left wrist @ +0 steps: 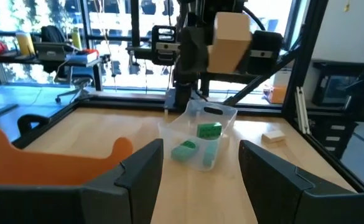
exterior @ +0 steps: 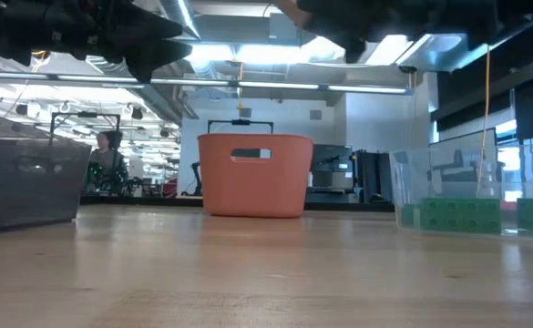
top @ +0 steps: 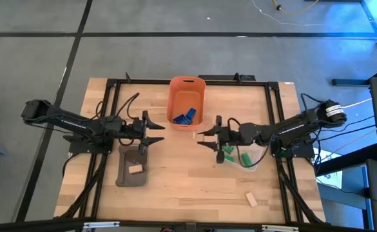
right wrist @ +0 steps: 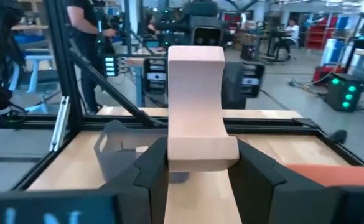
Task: Sort & place blocks by color
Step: Put the top brown block into the black bin
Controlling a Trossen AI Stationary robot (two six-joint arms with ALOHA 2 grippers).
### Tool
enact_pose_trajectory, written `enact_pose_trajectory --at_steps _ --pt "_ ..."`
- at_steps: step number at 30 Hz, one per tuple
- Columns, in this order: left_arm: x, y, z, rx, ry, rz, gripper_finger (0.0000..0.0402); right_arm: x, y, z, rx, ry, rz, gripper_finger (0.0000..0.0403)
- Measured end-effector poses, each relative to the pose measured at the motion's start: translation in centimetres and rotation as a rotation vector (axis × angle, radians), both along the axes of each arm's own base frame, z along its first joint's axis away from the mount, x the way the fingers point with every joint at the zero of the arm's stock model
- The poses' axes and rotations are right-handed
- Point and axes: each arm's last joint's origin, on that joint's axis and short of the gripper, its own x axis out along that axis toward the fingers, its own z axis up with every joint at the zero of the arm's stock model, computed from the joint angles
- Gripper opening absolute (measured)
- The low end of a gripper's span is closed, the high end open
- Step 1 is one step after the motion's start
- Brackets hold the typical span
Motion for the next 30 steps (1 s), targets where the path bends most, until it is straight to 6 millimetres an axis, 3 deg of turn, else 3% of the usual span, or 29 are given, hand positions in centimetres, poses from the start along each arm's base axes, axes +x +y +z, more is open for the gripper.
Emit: enact_pose_trajectory --at_steps 6,15,22,30 --pt "0.4 0.0 -0.2 -0.006 -0.011 0.000 0.0217 3.0 0.6 -0.2 -0.045 0.087 0.024 0.0132" --pt "0.8 -0.3 -0.7 -0.043 0.020 -0.039 0.0277 6.8 1.2 -0.6 -0.102 0.139 0.023 0.0132" --pt "1.8 -1.0 -0.8 -0.035 0.035 -0.059 0.0291 8.3 0.6 -1.1 -0.088 0.173 -0.004 0.0132" --pt "3.7 -1.5 -0.1 0.040 0.045 -0.054 0.0292 8.7 0.4 -1.7 -0.087 0.200 -0.037 0.0132"
